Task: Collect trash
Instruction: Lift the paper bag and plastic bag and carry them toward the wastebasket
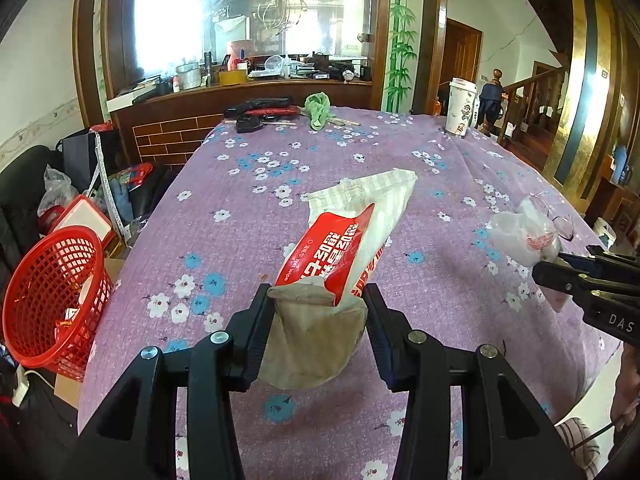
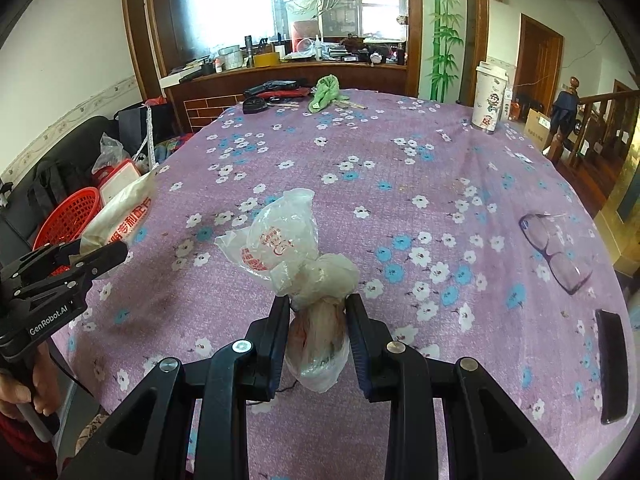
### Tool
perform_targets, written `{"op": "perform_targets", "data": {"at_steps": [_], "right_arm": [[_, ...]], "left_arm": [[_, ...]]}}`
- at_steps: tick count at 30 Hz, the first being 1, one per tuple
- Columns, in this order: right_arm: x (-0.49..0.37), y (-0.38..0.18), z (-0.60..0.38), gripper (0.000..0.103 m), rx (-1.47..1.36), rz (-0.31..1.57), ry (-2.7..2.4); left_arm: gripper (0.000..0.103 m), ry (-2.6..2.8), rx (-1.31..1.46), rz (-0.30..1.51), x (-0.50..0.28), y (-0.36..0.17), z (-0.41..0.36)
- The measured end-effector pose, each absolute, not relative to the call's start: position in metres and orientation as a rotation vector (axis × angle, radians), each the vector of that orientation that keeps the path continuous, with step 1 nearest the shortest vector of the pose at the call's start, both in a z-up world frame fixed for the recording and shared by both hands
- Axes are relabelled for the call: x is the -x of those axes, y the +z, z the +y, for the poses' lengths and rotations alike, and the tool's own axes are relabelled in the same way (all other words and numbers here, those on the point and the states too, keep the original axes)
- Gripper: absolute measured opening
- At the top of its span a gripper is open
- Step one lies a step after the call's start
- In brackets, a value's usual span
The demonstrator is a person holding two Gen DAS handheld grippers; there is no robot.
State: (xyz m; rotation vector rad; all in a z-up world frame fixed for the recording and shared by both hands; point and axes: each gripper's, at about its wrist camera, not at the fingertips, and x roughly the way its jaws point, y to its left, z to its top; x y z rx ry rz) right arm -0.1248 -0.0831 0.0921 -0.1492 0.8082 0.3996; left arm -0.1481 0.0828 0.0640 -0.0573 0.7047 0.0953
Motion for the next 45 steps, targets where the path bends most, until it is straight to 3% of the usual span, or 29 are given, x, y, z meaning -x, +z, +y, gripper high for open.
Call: {"op": "perform_targets", "data": {"at_steps": [22,45], "right_arm": [[0.113,0.094,-0.026,0.031,0.241,0.807,0.465],[0.115,0.104,0.104,0.031,0.316,0.825,0.711]], "left_arm": [[0.044,0.146,0.106,0.684,0.16,0.069,0.118],[0.044,0.429,0.262,0.602,0.214,0.087,0.255]]}}
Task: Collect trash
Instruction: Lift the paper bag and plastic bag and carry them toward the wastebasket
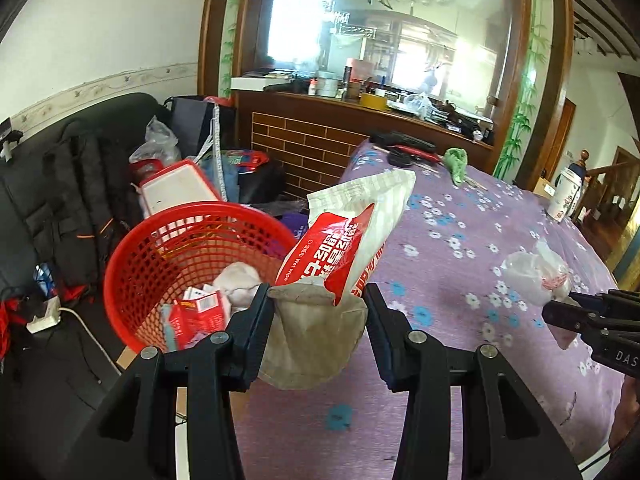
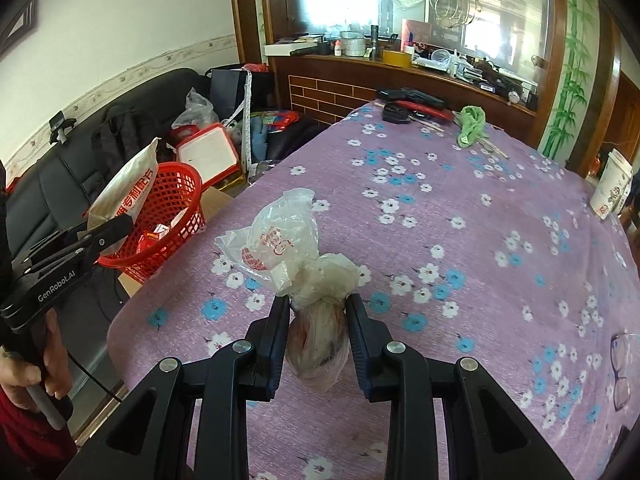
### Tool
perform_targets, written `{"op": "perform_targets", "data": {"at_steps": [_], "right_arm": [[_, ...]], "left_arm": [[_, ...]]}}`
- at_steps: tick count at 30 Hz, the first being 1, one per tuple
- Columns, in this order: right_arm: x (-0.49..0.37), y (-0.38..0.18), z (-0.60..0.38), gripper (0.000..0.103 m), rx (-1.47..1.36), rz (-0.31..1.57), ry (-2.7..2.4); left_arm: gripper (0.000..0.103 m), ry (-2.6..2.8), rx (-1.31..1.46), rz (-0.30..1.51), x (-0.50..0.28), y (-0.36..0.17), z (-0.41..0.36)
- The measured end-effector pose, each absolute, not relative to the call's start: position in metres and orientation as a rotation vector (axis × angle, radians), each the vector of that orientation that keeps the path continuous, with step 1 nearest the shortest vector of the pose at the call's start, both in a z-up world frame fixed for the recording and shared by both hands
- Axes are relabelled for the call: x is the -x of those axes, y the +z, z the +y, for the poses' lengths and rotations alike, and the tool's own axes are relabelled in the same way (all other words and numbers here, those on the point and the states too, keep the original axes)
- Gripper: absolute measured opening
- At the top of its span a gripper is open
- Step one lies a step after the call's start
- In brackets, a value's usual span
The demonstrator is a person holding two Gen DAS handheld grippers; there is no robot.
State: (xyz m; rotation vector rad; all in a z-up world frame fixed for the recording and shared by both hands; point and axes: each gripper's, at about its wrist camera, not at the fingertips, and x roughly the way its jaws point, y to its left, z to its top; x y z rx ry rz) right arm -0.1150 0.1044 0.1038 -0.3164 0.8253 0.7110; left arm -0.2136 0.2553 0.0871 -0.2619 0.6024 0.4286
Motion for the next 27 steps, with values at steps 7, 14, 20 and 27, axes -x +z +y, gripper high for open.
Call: {"op": "perform_targets", "data": {"at_steps": [7,14,20,27], "right_arm": [[0.123,0.11,0.071,0.031,0.274,0.808,0.677],[0.125,0.107,0.021,0.031,0.225,0.818,0.599],[0.125,0.114,0.01,0.031,0.198,0.808,0.597],[0.124,0.117,0.041,0.031,0.219,0.819,0.655]], "left_arm": [[0.044,0.414,0.255,0.606,0.219,0.087,0.243],[0.044,0.386,0.266,0.625,0.226,0.084,0.224],[0.044,0.383,0.264,0.622,0.234,0.089,0.219],[0.044,0.403,0.241,0.607,0.233,0.097,0.228]]}}
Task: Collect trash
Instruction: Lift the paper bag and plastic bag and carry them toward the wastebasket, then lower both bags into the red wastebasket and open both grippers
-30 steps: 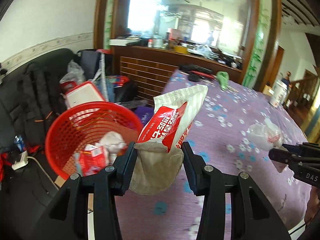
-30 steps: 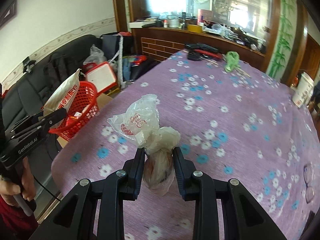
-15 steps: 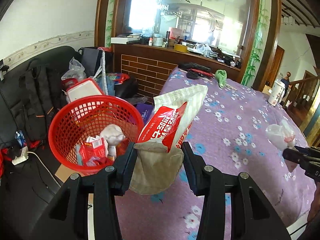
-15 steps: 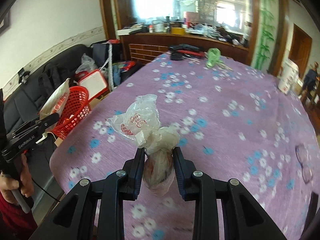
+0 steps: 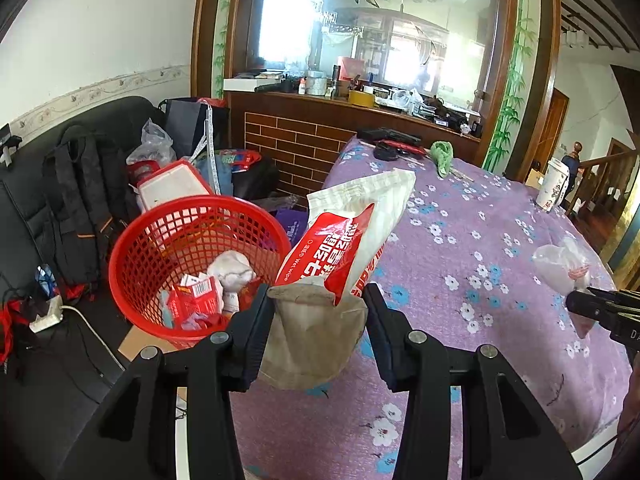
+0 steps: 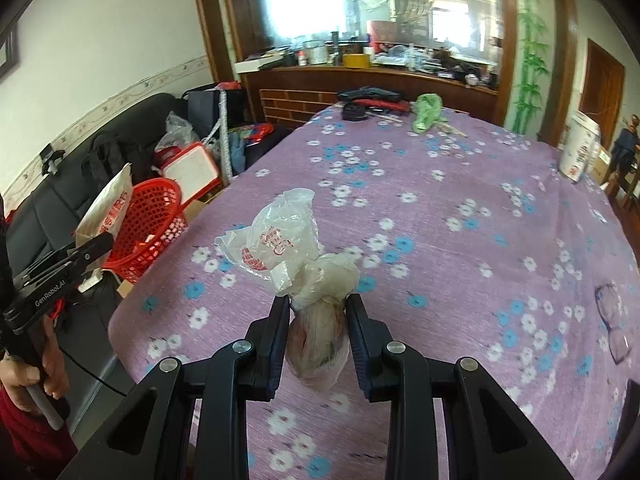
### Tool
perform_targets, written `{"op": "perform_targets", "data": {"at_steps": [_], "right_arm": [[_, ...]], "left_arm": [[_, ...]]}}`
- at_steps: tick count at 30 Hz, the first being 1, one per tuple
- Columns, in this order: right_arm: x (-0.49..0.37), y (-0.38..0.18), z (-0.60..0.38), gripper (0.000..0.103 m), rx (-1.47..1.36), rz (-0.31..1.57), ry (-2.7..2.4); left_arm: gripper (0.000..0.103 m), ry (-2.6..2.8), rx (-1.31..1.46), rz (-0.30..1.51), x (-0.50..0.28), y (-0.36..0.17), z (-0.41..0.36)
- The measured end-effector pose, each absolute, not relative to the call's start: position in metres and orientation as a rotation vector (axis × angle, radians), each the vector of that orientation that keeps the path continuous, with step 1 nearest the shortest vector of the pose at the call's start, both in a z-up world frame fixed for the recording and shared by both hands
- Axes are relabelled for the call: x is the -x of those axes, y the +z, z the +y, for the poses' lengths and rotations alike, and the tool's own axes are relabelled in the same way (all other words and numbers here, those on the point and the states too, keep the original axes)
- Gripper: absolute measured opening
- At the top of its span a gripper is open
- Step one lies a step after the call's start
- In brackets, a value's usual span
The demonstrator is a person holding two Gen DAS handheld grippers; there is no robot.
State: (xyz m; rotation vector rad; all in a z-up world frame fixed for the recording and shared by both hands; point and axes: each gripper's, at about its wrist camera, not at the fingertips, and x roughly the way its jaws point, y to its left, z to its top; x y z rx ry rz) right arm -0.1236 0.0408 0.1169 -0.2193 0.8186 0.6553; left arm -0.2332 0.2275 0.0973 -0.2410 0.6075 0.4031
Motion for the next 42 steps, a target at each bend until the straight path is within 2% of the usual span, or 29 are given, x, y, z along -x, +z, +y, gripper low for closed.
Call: {"op": "perform_targets", "data": {"at_steps": [10,42], "right_arm": [[0.123,0.126,0.104,0.031,0.274,0.806,0.751],[0.119,0.113,0.224,0.032,0.337,0.882,0.902]], "left_arm": [[0.044,0.441,0.251,0.599,0.234,0.1,0.252],[0.044,0.562,0.358,0.595,0.259,0.082,0.328]]}}
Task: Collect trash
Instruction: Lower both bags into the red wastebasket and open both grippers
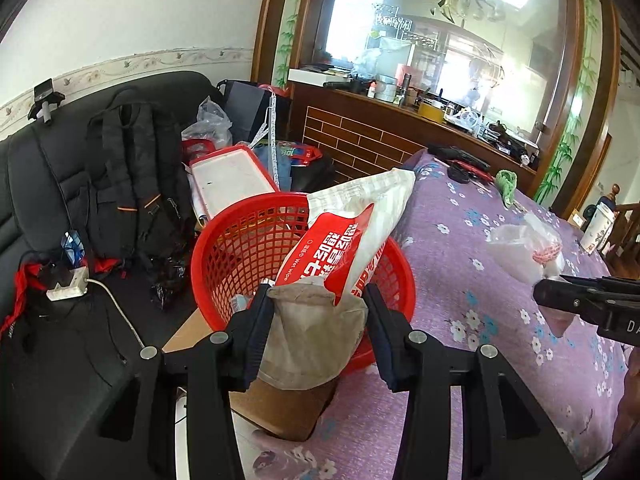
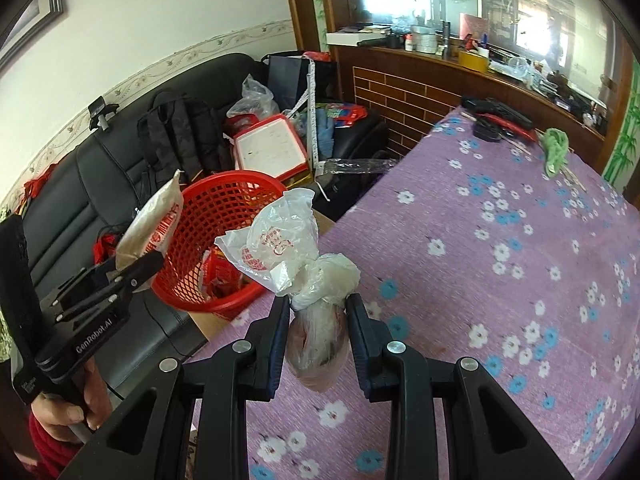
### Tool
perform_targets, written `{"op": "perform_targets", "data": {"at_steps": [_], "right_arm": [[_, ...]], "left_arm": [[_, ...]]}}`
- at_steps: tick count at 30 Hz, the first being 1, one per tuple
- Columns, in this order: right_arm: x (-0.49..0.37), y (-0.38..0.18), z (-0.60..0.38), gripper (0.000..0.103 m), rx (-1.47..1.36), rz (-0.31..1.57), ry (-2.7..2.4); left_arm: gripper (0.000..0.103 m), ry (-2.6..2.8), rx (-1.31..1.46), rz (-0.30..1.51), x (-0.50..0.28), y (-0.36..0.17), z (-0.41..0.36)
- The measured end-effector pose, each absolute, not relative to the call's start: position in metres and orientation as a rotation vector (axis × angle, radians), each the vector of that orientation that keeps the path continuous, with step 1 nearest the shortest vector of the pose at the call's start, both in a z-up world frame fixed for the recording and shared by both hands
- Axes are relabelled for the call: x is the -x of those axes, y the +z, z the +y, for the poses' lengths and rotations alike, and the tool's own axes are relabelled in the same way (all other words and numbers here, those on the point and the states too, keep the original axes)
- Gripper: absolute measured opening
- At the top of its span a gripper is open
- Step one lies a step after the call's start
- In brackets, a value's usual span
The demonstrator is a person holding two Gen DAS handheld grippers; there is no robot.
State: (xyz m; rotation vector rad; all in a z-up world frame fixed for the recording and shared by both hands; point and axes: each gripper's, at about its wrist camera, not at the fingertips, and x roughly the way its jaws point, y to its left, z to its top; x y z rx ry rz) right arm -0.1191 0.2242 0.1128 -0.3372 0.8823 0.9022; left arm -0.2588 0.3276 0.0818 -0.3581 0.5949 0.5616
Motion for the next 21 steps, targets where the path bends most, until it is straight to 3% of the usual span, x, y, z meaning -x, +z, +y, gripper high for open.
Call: {"op": "perform_targets", "data": {"at_steps": [21], "right_arm": [[0.099,0.086,0.291,0.032,0.299,0.895,0.972]], "left_arm": [[0.044,0.594,0.382,0.624,0.238,0.069,0.359]]}}
